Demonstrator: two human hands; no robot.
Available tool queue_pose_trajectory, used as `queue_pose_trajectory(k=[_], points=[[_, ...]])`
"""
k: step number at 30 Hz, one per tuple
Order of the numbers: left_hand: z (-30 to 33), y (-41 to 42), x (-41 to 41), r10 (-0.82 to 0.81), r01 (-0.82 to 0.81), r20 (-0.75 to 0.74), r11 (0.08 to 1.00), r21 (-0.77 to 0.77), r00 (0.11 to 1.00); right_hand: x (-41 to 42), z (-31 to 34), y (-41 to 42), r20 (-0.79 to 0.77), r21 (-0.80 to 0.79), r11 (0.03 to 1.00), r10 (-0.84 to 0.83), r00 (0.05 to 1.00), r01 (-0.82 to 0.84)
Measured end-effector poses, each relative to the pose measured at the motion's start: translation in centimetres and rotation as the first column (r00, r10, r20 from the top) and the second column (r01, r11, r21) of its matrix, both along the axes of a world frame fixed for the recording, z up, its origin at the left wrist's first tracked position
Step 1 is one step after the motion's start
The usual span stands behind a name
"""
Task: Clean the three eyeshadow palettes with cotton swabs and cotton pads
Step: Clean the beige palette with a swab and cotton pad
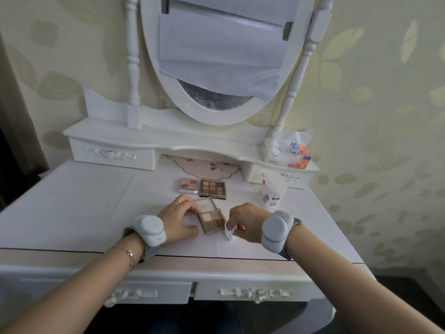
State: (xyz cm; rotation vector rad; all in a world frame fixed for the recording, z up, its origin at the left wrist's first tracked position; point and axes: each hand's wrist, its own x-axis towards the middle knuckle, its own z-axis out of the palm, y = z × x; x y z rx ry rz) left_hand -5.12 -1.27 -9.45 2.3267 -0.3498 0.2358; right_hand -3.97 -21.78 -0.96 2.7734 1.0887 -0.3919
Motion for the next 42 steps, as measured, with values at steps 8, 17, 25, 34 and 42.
queue_pose_trajectory(k=[8,17,25,34,42], points=[[0.2,-0.1,-0.3,-0.02,0.02,-0.03,1.0,-0.002,0.999,0.9,1.1,0.3,0.058,0.177,0.982,-0.078,0.995,0.067],[-0.1,-0.5,-0.3,0.015,-0.017,0.035,0.999,0.044,0.999,1.6,1.8,5.0,0.059,0.123,0.992,-0.029,0.998,0.021],[0.0,-0.6,0.0,0.021,-0.02,-0.014,0.995,0.101,1.0,1.9,0.5,7.0,0.084,0.037,0.999,-0.035,0.996,0.032],[-0.8,-0.9,0.2,-0.016,0.017,0.123,1.0,-0.01,0.992,0.7,0.7,7.0,0.089,-0.062,0.998,0.032,0.996,-0.026],[-0.8,-0.7,-0.1,-0.029,0.035,0.093,0.997,-0.066,0.995,0.4,2.6,5.5,0.029,-0.006,0.998,0.061,0.998,-0.061]])
